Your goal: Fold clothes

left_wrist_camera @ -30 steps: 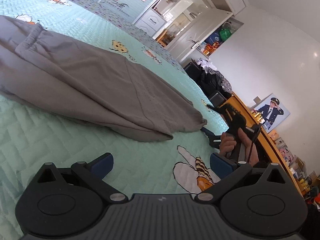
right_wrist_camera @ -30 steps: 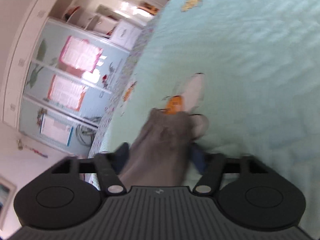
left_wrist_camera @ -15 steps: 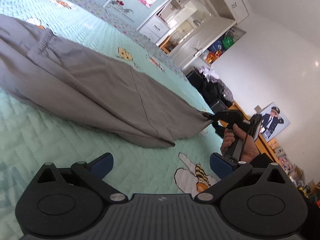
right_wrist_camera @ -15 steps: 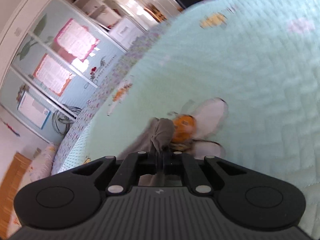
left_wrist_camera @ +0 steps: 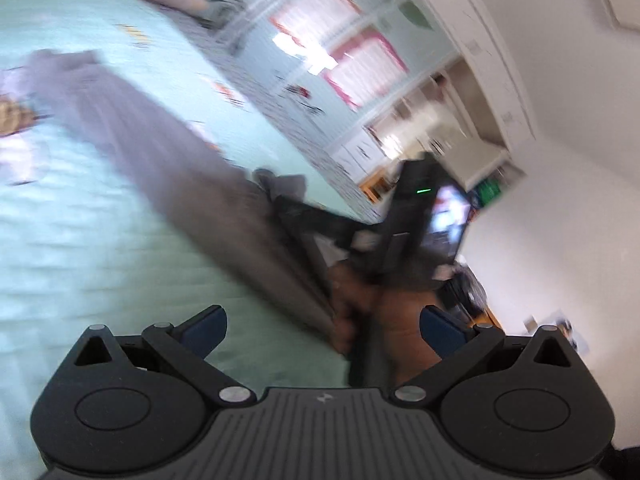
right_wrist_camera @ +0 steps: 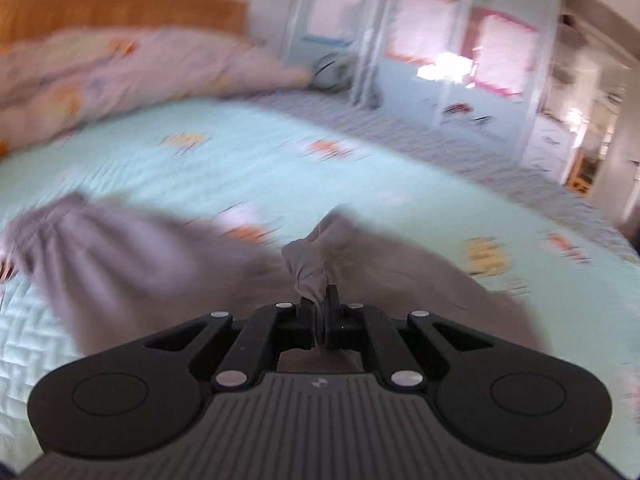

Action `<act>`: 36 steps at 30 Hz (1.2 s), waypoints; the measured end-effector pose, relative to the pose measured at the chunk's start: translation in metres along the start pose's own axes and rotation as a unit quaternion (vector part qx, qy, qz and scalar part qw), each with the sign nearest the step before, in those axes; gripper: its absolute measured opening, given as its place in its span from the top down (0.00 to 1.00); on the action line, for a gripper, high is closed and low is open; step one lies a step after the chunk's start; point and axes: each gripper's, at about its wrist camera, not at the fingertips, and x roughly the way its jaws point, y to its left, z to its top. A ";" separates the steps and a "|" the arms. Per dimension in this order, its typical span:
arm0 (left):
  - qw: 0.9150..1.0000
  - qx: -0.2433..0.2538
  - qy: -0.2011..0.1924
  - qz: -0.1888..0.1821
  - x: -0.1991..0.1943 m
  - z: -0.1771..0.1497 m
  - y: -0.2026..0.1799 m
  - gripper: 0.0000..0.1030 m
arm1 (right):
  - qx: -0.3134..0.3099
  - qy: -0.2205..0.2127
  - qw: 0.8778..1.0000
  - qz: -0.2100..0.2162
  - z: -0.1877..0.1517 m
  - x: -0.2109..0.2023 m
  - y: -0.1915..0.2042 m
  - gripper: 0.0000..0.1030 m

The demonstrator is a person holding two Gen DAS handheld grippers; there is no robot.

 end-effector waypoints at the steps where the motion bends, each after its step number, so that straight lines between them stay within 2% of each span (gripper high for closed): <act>1: 1.000 -0.012 -0.004 0.006 -0.006 -0.001 0.008 0.01 | -0.009 0.008 1.000 0.000 -0.004 0.010 0.021 0.95; 4: 0.999 -0.039 -0.005 0.005 -0.012 -0.002 0.024 0.01 | -0.020 0.017 0.999 -0.023 -0.009 0.022 0.048 0.95; 10: 1.000 -0.015 0.001 -0.005 -0.004 -0.003 0.026 0.01 | -0.014 0.018 0.999 -0.045 -0.006 0.022 0.050 0.95; 17: 1.000 -0.014 -0.002 -0.009 -0.001 -0.005 0.031 0.01 | -0.007 0.001 0.999 -0.044 -0.001 0.016 0.049 0.95; 22: 1.000 -0.011 -0.002 -0.004 0.003 -0.004 0.032 0.01 | -0.023 -0.028 0.999 -0.019 0.019 0.007 0.062 0.95; 27: 1.000 -0.005 0.001 -0.003 0.005 -0.006 0.032 0.01 | -0.047 0.007 0.999 -0.018 0.003 0.023 0.070 0.95; 30: 1.000 -0.005 0.002 -0.003 0.006 -0.006 0.032 0.01 | -0.021 0.002 1.000 -0.022 -0.002 0.017 0.058 0.94; 36: 1.000 -0.003 0.004 -0.003 0.007 -0.006 0.031 0.01 | -0.049 0.000 0.998 -0.038 0.000 0.010 0.060 0.94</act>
